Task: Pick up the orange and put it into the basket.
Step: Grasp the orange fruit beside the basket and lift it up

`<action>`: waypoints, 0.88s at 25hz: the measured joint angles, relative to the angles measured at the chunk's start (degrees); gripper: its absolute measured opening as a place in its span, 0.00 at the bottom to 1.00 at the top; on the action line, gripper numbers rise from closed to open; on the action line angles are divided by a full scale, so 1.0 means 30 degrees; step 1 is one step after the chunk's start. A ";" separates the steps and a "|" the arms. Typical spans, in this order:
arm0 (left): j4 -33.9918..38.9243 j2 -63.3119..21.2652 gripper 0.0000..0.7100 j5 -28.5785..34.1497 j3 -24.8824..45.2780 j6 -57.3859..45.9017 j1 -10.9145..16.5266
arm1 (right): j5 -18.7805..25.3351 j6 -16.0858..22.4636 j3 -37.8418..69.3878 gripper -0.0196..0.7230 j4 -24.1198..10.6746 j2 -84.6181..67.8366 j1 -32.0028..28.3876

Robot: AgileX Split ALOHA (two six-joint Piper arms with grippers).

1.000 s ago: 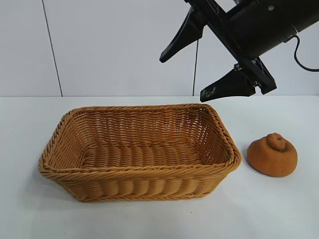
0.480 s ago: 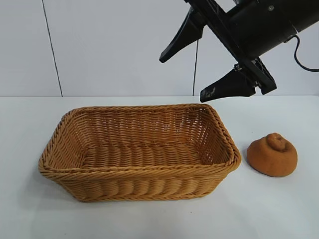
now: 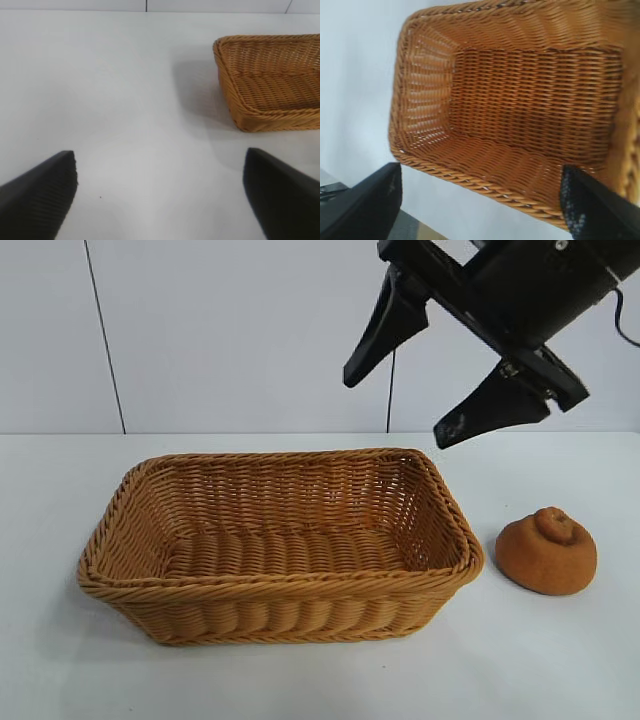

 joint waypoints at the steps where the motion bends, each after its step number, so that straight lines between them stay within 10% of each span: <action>1: 0.0000 0.0000 0.91 0.0000 0.0000 0.0000 0.0000 | 0.0559 0.1070 -0.0401 0.82 -0.1656 0.0000 0.0000; 5: 0.0000 0.0000 0.91 0.0000 0.0000 0.0000 0.0000 | 0.3179 0.4393 -0.1312 0.82 -0.7599 0.0000 0.0000; 8: 0.0000 0.0000 0.91 0.0000 0.0000 0.0000 0.0000 | 0.4207 0.5095 -0.1362 0.82 -0.9663 0.0000 -0.0319; 22: 0.0000 0.0000 0.91 -0.0006 0.0000 0.0000 0.0000 | 0.2432 0.2721 -0.1398 0.82 -0.7431 0.1898 -0.4723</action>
